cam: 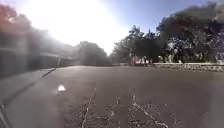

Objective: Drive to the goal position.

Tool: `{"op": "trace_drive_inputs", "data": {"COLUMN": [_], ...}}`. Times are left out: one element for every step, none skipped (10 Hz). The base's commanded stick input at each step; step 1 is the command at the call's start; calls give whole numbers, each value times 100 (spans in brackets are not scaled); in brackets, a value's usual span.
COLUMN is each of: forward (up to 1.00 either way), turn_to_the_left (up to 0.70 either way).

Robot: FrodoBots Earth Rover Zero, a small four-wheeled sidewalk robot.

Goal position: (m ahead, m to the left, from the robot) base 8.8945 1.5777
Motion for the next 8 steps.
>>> {"op": "trace_drive_inputs", "data": {"forward": [100,100,100,100,100,100,100,100], "turn_to_the_left": [0,0,0,0,0,0,0,0]}}
